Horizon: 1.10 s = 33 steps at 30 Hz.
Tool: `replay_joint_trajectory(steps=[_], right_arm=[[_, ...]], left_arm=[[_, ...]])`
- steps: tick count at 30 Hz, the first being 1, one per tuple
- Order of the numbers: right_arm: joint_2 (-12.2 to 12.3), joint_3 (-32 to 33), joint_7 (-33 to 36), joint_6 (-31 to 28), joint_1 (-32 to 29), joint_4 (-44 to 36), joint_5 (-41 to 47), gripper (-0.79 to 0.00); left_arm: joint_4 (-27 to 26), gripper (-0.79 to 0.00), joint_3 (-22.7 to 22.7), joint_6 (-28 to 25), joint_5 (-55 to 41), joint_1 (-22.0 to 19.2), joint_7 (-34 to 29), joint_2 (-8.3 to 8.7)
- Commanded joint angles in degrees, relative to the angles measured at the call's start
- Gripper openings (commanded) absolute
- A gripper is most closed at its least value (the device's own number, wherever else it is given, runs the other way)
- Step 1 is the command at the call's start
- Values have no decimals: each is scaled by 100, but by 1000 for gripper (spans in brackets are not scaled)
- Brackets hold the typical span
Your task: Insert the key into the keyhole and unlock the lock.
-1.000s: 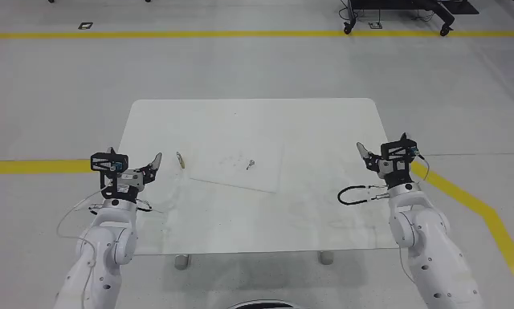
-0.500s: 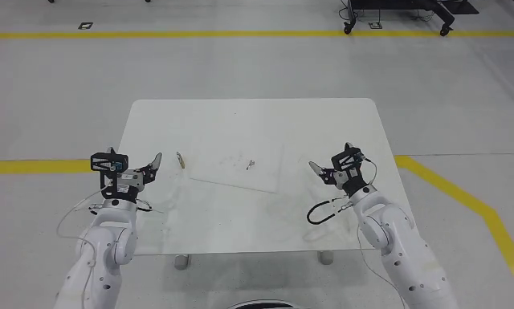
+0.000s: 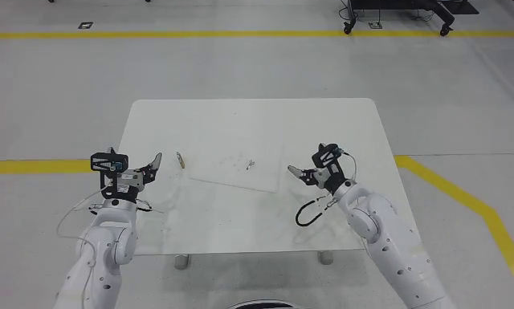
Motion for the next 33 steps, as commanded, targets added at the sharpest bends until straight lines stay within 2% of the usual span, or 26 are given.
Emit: replay_joint_trajectory(steps=[1,6,7,10,14,19,25,33], right_arm=[[-53,-277,83,-132,313,276,112,0],[-211,-843,189,-607,958,973,764,-6],[-241,-929,215,-732,1068,1124,951,-102],[-328,-1158,357,-1038,1409,1601,1415,-289],[-450,-1406,418,-1252,1834,2275,1889,-400],[-608,-1680,370,-1540,2302,3034,2363,-434],[-843,-2132,465,-1528,2804,3790,2521,-446],[-1073,-2472,256,-1446,3188,4409,2462,-453]], left_arm=[[0,0,0,0,0,0,0,0],[0,0,0,0,0,0,0,0],[0,0,0,0,0,0,0,0],[0,0,0,0,0,0,0,0],[0,0,0,0,0,0,0,0],[0,0,0,0,0,0,0,0],[0,0,0,0,0,0,0,0],[0,0,0,0,0,0,0,0]])
